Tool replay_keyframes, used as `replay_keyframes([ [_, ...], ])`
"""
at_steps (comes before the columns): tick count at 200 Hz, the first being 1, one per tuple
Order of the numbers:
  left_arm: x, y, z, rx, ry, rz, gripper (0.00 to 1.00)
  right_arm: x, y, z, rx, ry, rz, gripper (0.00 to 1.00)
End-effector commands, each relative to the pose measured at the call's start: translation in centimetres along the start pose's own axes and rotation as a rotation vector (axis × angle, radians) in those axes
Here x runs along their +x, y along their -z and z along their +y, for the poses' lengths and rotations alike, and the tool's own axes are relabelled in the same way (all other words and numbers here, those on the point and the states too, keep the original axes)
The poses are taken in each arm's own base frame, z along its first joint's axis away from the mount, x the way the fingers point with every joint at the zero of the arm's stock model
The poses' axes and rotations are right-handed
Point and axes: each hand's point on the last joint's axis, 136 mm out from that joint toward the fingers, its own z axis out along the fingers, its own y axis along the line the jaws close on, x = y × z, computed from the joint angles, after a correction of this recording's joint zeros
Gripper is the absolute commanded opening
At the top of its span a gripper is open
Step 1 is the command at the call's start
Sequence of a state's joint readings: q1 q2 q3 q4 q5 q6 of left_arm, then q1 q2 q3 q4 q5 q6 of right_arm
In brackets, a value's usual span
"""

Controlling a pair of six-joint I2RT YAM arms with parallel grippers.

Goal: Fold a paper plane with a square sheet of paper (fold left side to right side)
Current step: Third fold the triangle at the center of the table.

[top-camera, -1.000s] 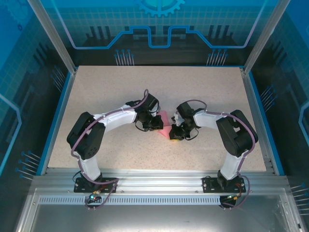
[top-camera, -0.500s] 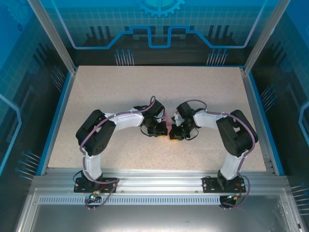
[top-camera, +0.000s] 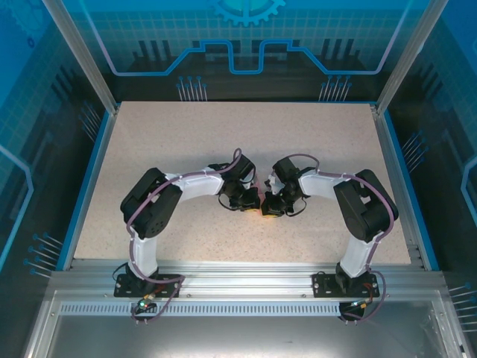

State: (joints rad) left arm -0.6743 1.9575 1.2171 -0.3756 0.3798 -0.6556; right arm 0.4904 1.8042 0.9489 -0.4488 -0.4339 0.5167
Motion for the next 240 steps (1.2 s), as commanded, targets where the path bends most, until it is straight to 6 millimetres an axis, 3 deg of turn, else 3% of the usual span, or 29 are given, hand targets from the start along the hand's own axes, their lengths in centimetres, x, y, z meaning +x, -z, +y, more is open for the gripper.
replay_keyframes([
  [1,-0.2,-0.6,0.0,-0.012,-0.001,0.017,0.13,2.8,-1.6,-5.2,0.210,-0.085,0.085,0.08],
  [50,-0.5,-1.9,2.9,-0.136,-0.005,0.024,0.13,3.1,-1.4,-5.7,0.242,-0.086,0.098,0.08],
  [85,-0.1,-1.7,5.3,-0.200,0.007,0.032,0.12,3.3,-1.3,-6.0,0.256,-0.089,0.106,0.08],
  [204,-4.0,2.9,13.2,-0.264,0.111,-0.033,0.12,3.9,-1.4,-6.3,0.263,-0.094,0.127,0.08],
  [240,-5.1,4.7,13.8,-0.246,0.133,-0.056,0.12,3.8,-1.4,-6.2,0.258,-0.089,0.125,0.08],
])
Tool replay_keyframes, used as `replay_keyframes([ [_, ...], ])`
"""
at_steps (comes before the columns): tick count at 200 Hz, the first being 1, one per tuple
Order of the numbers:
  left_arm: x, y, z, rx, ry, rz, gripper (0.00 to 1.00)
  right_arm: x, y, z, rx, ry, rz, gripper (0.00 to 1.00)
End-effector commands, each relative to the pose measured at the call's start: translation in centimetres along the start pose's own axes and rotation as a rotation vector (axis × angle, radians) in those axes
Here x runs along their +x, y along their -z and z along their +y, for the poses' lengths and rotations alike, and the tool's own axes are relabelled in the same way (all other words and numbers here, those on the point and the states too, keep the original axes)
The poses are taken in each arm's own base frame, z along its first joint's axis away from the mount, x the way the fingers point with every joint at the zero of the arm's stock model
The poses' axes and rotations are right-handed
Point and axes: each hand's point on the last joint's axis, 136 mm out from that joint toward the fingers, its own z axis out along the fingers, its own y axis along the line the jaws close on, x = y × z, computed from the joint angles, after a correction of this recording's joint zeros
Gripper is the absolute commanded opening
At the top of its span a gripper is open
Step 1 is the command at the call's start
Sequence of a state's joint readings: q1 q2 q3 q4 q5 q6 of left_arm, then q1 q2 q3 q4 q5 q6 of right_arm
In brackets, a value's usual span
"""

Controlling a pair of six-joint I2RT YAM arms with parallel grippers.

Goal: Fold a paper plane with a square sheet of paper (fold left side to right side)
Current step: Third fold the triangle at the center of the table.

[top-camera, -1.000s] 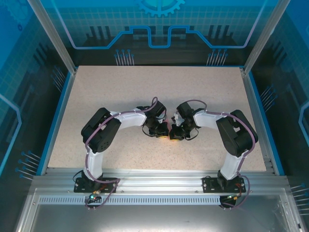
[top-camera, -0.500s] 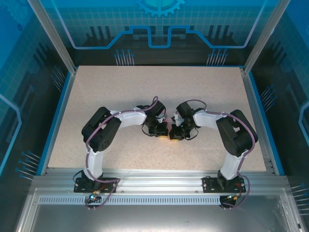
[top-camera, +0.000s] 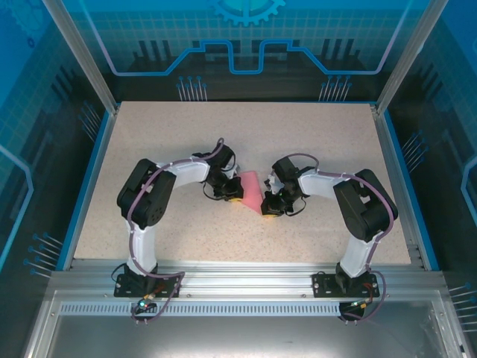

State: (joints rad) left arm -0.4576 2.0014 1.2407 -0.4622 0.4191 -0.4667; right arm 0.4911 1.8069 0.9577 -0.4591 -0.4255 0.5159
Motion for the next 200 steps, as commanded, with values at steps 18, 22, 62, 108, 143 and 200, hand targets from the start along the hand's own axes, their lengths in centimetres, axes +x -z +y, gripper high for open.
replay_keyframes([
  [18,-0.8,2.9,5.8,-0.184,0.080,-0.063,0.12,3.8,-1.4,-6.0,0.244,-0.086,0.120,0.08],
  [22,-0.7,3.3,5.5,-0.175,0.079,-0.072,0.12,3.7,-1.4,-5.9,0.241,-0.084,0.117,0.08],
  [62,0.7,6.6,1.8,-0.086,0.034,-0.146,0.13,3.1,-1.3,-5.0,0.206,-0.078,0.097,0.08],
  [108,2.6,4.7,-3.4,-0.007,-0.059,-0.104,0.13,2.9,-1.2,-4.9,0.207,-0.079,0.087,0.09],
  [143,2.4,1.9,-4.9,0.010,-0.073,-0.058,0.13,2.7,-1.1,-4.6,0.193,-0.075,0.081,0.08],
  [200,1.4,-0.7,-4.1,-0.049,-0.066,-0.033,0.13,2.3,-0.5,-3.6,0.165,-0.062,0.059,0.09],
])
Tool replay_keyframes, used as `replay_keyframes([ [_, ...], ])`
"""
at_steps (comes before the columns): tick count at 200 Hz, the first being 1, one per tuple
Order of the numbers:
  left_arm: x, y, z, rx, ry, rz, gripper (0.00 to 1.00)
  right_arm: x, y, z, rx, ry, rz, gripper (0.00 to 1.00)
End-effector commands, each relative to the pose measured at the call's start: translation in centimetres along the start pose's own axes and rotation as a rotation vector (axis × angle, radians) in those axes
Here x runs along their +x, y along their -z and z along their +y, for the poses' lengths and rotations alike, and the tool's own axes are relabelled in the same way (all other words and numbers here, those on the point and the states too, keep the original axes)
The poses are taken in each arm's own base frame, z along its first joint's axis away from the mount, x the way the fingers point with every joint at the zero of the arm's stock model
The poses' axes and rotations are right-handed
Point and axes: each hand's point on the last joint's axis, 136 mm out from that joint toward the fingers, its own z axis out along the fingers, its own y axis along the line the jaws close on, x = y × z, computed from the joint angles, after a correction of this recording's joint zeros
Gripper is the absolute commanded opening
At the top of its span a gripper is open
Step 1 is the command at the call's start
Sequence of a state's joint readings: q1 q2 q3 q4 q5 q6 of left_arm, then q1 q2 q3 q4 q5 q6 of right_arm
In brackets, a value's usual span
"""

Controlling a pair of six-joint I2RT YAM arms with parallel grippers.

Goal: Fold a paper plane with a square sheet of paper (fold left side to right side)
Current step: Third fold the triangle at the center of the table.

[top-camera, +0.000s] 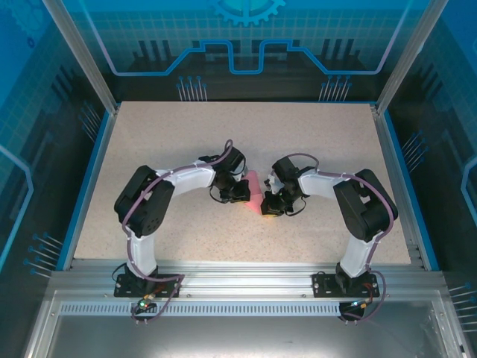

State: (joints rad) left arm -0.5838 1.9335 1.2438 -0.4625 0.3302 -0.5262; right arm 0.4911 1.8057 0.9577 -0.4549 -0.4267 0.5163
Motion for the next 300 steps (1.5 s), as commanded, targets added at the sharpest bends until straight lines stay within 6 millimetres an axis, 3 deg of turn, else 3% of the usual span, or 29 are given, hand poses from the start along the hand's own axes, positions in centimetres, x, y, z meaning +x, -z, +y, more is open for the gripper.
replay_keyframes([
  [1,-0.7,-0.8,-0.1,-0.015,0.013,0.005,0.13,2.4,-0.4,-3.7,0.166,-0.063,0.061,0.09],
  [58,0.6,-3.1,3.4,-0.128,0.047,0.055,0.12,1.3,1.7,-0.7,0.125,-0.015,0.016,0.09],
  [115,1.0,-3.2,3.9,-0.143,0.050,0.060,0.11,-0.7,1.3,2.2,0.077,0.021,-0.012,0.09],
  [139,0.9,-3.2,3.9,-0.145,0.050,0.060,0.11,-1.5,0.9,2.5,0.080,0.023,-0.020,0.09],
  [173,0.8,-3.2,4.0,-0.154,0.052,0.058,0.11,-1.3,-0.6,1.2,0.113,0.005,0.020,0.08],
  [213,0.9,-3.3,4.4,-0.167,0.054,0.061,0.11,0.6,-1.1,-1.3,0.180,-0.035,0.070,0.09],
  [262,1.0,-3.1,4.6,-0.181,0.053,0.061,0.10,5.0,-0.4,-3.8,0.171,-0.098,0.123,0.09],
  [273,1.0,-3.1,4.7,-0.184,0.052,0.061,0.10,6.9,-0.4,-5.0,0.176,-0.127,0.154,0.09],
  [300,1.0,-3.1,4.6,-0.180,0.049,0.059,0.10,8.4,0.1,-6.2,0.181,-0.154,0.160,0.09],
])
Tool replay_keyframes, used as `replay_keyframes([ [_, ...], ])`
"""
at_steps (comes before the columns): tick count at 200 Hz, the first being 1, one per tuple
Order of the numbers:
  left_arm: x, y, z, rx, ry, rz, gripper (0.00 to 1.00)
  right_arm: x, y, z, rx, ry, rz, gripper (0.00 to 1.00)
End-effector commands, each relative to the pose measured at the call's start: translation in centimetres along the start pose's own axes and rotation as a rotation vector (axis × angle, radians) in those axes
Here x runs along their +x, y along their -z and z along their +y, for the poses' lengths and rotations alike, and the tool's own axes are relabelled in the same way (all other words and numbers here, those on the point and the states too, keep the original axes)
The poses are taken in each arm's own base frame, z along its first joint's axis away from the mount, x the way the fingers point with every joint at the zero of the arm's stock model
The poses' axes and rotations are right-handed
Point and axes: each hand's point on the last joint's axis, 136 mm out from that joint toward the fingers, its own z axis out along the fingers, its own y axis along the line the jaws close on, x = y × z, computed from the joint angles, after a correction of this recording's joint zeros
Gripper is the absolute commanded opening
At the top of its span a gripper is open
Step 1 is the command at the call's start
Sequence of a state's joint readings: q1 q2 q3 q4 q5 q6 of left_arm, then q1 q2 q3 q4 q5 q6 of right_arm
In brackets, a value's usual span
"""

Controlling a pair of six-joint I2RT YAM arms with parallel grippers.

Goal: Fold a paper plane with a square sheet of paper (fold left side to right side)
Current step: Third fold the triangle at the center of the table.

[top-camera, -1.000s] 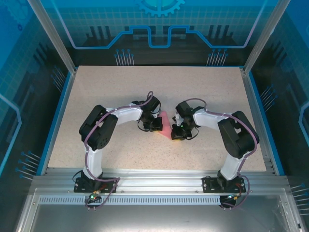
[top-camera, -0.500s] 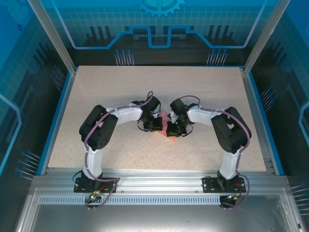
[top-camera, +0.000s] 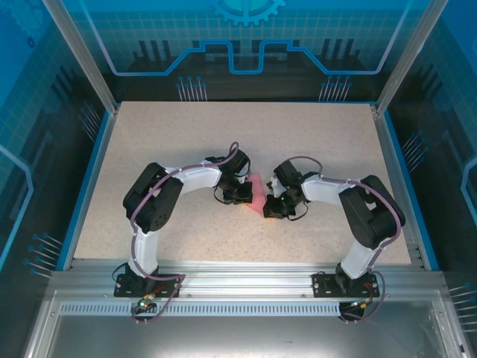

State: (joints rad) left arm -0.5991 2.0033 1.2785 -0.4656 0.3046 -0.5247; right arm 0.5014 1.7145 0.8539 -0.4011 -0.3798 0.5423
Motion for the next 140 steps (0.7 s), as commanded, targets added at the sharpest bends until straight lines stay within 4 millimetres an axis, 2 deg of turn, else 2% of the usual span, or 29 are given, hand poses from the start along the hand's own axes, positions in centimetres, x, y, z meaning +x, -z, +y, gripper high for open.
replay_keyframes([
  [1,1.1,-1.4,3.9,-0.139,0.049,0.039,0.10,7.1,-0.1,-5.4,0.158,-0.150,0.209,0.09],
  [29,0.9,-1.1,3.5,-0.127,0.044,0.032,0.10,8.0,0.5,-5.4,0.153,-0.147,0.222,0.09],
  [44,0.6,-0.4,2.8,-0.106,0.033,0.019,0.12,7.6,1.2,-4.7,0.135,-0.115,0.192,0.09],
  [52,0.5,0.2,2.3,-0.092,0.029,0.011,0.12,6.7,1.8,-3.8,0.105,-0.080,0.153,0.10],
  [72,-0.1,2.8,-0.7,0.009,0.010,-0.033,0.16,3.9,3.9,-1.5,0.050,0.019,0.018,0.12],
  [93,-0.7,6.4,-3.4,0.086,-0.021,-0.100,0.25,0.8,5.8,0.1,0.029,0.121,-0.094,0.23],
  [110,-0.7,8.8,-4.3,0.106,-0.042,-0.151,0.33,-1.4,6.7,0.7,0.021,0.189,-0.161,0.35],
  [115,-0.7,9.4,-4.4,0.108,-0.045,-0.164,0.35,-2.8,7.4,1.6,0.007,0.223,-0.204,0.38],
  [127,-0.5,10.5,-4.2,0.100,-0.044,-0.188,0.40,-4.2,7.6,2.5,-0.010,0.289,-0.244,0.47],
  [140,0.0,10.9,-3.4,0.076,-0.028,-0.207,0.45,-5.4,7.6,3.3,-0.034,0.350,-0.268,0.52],
])
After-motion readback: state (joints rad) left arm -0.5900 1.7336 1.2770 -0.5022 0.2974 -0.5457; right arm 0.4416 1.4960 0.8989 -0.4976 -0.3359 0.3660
